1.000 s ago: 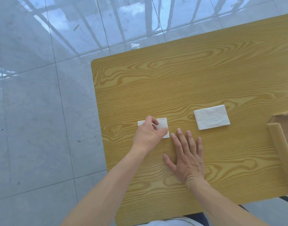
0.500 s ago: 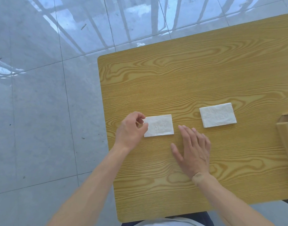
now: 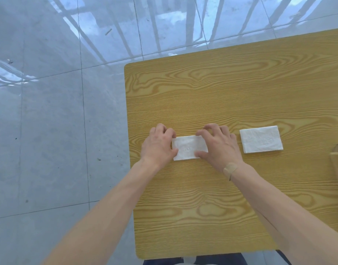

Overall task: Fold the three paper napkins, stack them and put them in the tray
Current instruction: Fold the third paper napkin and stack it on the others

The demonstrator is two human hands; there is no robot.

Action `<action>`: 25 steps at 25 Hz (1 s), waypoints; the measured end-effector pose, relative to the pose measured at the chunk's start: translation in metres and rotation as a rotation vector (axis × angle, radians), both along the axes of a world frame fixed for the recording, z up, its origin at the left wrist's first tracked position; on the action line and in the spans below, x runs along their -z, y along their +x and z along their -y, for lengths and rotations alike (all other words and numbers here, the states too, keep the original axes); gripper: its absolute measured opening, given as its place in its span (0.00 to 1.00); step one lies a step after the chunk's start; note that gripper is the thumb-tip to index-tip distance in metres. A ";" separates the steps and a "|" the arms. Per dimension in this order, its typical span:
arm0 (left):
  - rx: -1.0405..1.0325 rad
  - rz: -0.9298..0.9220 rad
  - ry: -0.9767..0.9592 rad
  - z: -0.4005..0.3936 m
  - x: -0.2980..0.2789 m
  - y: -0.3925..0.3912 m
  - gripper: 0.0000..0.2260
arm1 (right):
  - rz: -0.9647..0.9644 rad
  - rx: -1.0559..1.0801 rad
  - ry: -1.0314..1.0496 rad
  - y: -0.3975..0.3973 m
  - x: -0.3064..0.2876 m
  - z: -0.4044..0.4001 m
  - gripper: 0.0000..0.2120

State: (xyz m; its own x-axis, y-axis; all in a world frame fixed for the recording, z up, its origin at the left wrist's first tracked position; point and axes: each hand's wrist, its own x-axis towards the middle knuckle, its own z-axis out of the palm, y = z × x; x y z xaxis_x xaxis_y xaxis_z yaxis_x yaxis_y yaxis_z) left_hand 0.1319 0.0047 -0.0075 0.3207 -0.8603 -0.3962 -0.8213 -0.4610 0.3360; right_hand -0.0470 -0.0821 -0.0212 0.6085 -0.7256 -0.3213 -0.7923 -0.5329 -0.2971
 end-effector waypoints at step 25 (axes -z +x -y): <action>-0.290 -0.556 -0.226 -0.048 0.004 0.005 0.05 | 0.469 0.287 0.284 -0.015 -0.014 -0.039 0.09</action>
